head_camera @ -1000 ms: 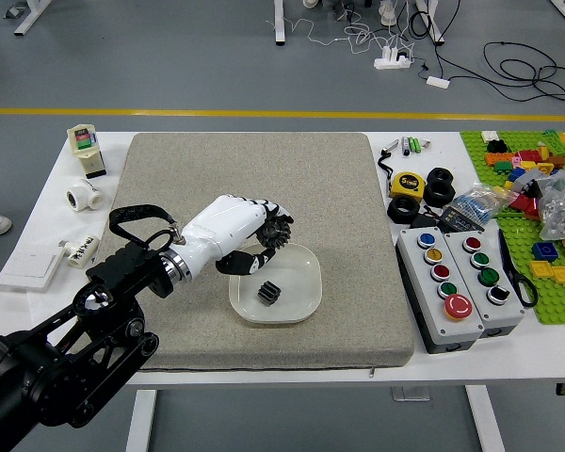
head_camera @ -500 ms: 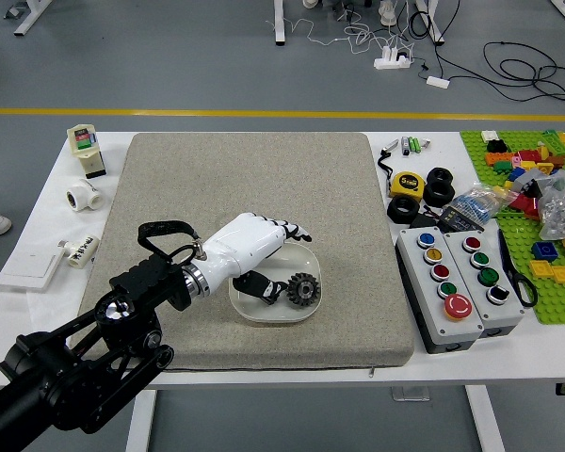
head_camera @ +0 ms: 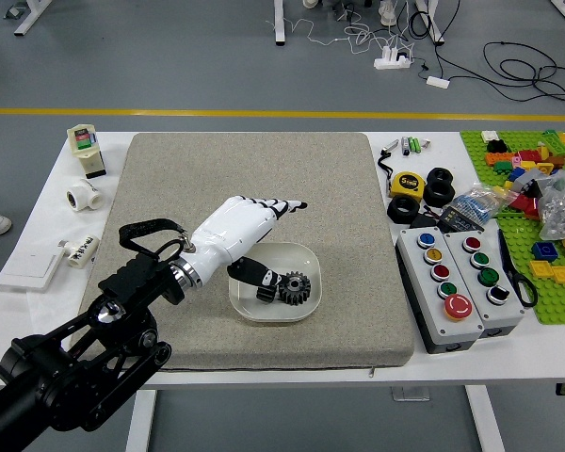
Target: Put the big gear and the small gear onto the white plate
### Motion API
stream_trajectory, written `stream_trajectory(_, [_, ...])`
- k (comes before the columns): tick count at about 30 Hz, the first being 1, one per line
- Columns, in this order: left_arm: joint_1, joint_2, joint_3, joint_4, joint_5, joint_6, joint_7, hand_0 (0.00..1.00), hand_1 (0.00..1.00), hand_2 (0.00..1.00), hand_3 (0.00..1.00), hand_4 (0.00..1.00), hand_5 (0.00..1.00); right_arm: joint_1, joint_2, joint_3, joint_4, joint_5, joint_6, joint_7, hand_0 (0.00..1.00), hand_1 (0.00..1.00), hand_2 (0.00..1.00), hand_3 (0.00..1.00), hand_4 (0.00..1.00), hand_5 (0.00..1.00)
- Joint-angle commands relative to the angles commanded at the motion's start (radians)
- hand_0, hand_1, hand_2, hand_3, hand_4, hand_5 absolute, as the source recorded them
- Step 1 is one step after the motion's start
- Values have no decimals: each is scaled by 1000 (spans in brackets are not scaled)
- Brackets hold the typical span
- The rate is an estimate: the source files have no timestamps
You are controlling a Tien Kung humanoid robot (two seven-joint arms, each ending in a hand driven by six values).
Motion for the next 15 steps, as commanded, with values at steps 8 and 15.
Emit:
stream_trajectory(8, [73, -16, -206, 21, -36, 247, -98, 507, 636, 761, 805, 907, 359, -7, 3, 5, 0, -2, -1, 1, 661, 679, 741, 554, 755, 611])
stream_trajectory(15, [125, 0, -318, -48, -331, 191, -198, 539, 623, 671, 611, 849, 412, -13, 6, 18, 0, -20, 1, 0, 661, 680, 741, 554, 756, 611])
